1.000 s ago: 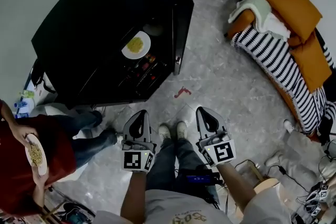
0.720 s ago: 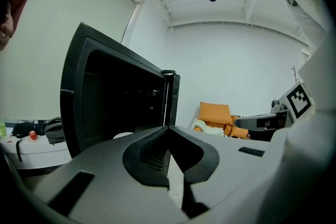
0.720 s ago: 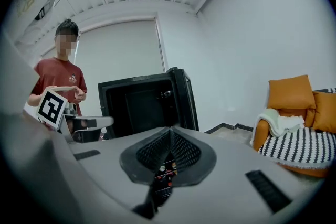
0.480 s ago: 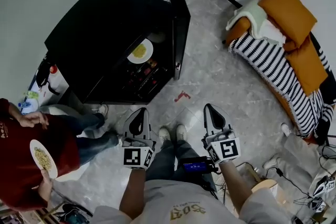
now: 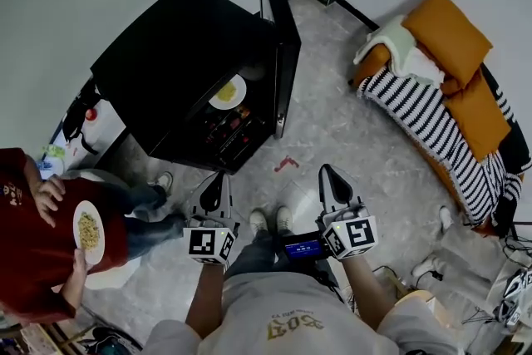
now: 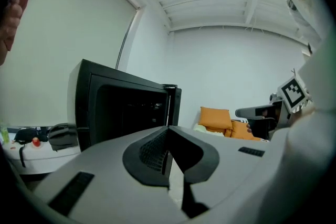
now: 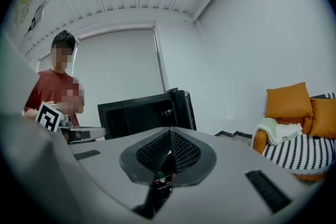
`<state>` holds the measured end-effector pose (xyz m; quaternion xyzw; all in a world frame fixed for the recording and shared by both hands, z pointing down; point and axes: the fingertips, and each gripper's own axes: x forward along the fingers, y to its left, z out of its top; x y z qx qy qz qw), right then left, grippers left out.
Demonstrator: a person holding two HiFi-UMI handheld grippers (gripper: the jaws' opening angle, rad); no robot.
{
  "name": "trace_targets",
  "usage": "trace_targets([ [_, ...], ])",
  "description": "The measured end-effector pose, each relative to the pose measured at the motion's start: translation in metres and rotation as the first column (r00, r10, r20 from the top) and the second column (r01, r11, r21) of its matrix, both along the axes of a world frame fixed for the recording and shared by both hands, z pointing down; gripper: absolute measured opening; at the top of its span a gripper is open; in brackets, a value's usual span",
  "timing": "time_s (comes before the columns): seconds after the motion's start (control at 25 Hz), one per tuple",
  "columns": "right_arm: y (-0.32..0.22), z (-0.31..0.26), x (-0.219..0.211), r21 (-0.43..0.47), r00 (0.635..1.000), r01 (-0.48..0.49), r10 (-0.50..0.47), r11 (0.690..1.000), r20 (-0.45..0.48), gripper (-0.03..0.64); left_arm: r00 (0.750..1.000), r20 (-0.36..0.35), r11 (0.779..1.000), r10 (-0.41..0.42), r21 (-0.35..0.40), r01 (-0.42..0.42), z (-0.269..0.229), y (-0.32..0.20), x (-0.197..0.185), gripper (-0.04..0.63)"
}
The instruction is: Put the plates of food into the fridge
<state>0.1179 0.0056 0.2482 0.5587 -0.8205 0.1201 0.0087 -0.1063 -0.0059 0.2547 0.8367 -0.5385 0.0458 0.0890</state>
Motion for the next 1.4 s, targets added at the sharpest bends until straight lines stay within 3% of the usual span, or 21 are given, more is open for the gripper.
trace_targets([
  [0.24,0.009,-0.016,-0.004,0.017,1.000,-0.004,0.004,1.000,0.006,0.009,1.000,0.011,1.000,-0.004,0.019,0.004,-0.009,0.010,0.003,0.006],
  [0.64,0.013,-0.030,-0.017,0.043,1.000,-0.004,0.003,0.999,0.020,0.009,0.996,-0.082,0.999,0.022,0.028,-0.020,-0.025,0.017,0.008,0.006],
  [1.12,0.015,-0.033,-0.032,0.032,1.000,0.001,-0.002,0.999,0.027,0.009,0.997,-0.064,0.996,0.031,0.090,-0.025,-0.041,0.011,0.007,0.006],
  [1.4,0.014,-0.034,-0.035,0.032,1.000,-0.002,0.001,0.999,0.026,0.009,0.998,-0.065,0.997,0.013,0.082,-0.007,-0.043,0.009,0.000,0.006],
])
